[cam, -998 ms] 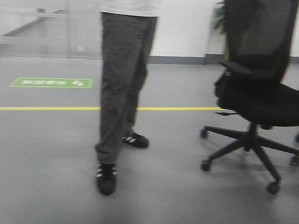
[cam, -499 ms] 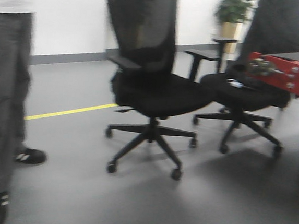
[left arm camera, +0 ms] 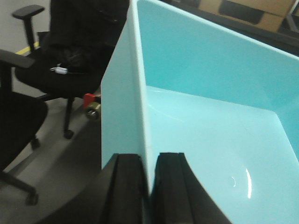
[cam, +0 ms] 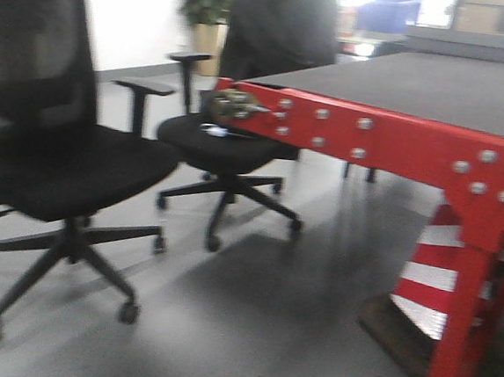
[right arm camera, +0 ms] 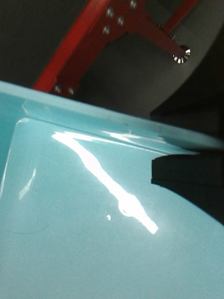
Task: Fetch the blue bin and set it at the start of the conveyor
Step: 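Drive past the person and chairs toward the red conveyor, holding the bin, then position the base at the conveyor and raise the bin over the belt, then lower the bin onto the grey belt and open both grippers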
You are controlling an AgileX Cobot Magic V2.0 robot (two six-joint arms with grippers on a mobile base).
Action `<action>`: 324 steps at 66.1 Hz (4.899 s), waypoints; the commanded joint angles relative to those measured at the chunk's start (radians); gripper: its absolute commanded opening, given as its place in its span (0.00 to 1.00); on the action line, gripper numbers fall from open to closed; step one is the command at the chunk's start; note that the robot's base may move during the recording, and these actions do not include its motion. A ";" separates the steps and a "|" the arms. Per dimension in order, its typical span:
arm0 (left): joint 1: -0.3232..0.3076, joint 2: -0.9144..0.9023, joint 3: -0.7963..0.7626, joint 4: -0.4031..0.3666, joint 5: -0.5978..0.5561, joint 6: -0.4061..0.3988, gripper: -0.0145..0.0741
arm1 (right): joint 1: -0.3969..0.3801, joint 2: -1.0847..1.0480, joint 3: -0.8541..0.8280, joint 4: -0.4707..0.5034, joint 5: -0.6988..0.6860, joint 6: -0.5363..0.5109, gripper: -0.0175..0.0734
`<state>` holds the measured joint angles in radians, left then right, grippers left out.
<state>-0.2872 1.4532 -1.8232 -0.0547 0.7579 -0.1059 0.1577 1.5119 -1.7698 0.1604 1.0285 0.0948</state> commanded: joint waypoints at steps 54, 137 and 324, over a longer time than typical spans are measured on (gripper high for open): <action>0.002 -0.021 -0.011 -0.010 -0.068 -0.004 0.04 | -0.008 -0.009 -0.006 -0.043 -0.023 -0.030 0.02; 0.002 -0.021 -0.011 -0.010 -0.068 -0.004 0.04 | -0.008 -0.009 -0.006 -0.043 -0.027 -0.030 0.02; 0.006 0.138 0.665 -0.001 -0.260 -0.004 0.14 | -0.008 0.199 0.379 -0.053 -0.241 -0.036 0.31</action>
<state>-0.2872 1.5898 -1.1577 -0.0910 0.5218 -0.1176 0.1576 1.7104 -1.3881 0.1446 0.8065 0.0730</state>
